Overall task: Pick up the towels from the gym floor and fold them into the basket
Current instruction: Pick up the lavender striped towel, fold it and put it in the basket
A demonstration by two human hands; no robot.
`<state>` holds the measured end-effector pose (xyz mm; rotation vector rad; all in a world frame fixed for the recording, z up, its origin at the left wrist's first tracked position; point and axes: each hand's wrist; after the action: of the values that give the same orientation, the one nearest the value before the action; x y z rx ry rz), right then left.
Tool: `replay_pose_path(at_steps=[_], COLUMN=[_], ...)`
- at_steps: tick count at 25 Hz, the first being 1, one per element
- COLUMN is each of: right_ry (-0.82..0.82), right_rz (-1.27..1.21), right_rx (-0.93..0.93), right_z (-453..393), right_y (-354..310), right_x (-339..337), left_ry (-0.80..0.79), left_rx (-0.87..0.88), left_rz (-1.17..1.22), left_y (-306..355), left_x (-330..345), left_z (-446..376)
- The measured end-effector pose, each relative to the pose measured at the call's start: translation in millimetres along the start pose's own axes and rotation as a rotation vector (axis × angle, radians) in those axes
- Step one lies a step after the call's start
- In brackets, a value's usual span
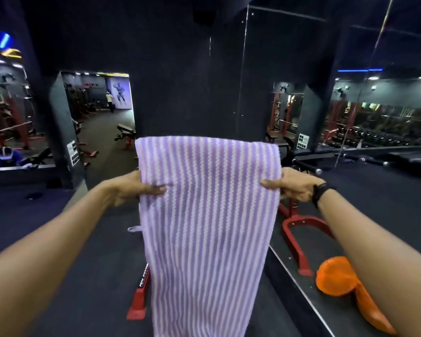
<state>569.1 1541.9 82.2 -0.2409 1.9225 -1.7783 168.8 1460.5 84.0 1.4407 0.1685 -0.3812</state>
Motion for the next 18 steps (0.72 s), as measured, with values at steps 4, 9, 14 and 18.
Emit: replay_pose_path(at_steps=[4,9,14,18], right_ry=[0.216,0.240,0.241,0.414], right_rz=[-0.133,-0.333,0.272,0.028], right_rx=[-0.016,-0.192,-0.069,-0.037], right_z=[-4,-14,-23,-28], right_y=[4,-32,-28,-19], right_x=[4,6,20,1], left_ry=[0.152,0.318,0.247,0.318], left_rx=[0.019,0.020,-0.184,-0.095], left_rz=[0.209,0.392,-0.109,0.192], left_y=[-10,18,16,13], left_x=[-7,-8,-32,-25], left_z=[-10,-31,-35,-36])
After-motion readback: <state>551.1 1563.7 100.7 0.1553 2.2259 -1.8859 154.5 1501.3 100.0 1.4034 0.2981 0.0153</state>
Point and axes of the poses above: each hand's wrist, its own z-axis away from the middle knuckle, its own x-axis out of the palm, y = z × x, and after that the axes turned 5 degrees about -x, right-handed
